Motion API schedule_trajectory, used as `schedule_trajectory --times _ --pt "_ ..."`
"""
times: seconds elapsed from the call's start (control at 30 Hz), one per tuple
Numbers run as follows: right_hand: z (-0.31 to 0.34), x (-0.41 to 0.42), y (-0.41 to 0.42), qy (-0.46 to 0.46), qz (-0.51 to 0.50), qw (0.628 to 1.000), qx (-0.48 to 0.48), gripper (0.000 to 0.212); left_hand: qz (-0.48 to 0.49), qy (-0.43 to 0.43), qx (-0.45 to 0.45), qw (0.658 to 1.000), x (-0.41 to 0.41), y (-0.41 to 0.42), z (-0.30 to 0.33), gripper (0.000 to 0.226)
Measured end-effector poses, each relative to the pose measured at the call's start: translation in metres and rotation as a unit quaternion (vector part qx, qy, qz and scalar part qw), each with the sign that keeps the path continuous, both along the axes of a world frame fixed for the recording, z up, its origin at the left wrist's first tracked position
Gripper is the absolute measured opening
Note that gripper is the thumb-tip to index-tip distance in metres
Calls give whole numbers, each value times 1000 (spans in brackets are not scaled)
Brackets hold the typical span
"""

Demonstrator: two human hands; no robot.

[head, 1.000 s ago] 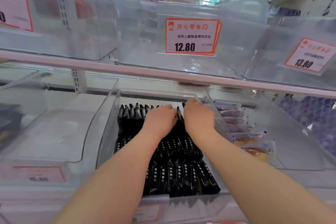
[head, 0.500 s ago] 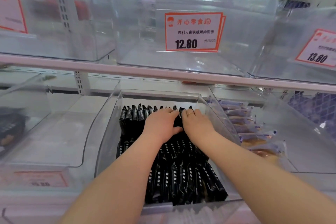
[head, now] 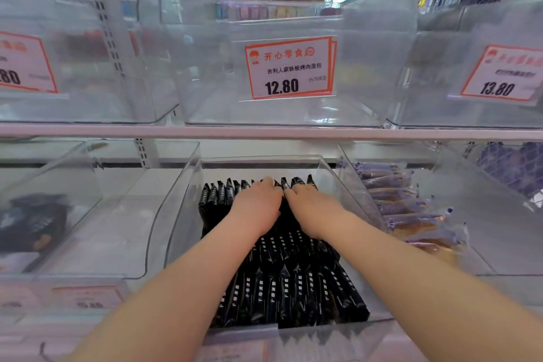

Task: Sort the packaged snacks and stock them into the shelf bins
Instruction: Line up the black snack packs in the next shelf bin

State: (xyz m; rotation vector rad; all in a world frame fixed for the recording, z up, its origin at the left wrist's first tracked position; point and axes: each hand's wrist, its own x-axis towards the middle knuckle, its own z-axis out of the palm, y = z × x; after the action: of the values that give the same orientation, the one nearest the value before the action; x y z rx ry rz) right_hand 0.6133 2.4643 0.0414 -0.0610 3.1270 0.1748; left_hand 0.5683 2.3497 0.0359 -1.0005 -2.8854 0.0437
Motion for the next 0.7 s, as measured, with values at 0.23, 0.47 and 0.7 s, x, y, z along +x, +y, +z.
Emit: schedule_trajectory --times 0.23,0.47,0.7 --pt "-6 -13 -3 77 9 995 61 41 43 -2 -3 999 -8 -13 4 43" --pt "-8 -16 -7 75 -22 997 30 55 71 46 -8 996 -13 -16 7 40" --pt "-18 -21 -21 98 101 990 17 57 92 43 -110 989 -16 -41 31 39"
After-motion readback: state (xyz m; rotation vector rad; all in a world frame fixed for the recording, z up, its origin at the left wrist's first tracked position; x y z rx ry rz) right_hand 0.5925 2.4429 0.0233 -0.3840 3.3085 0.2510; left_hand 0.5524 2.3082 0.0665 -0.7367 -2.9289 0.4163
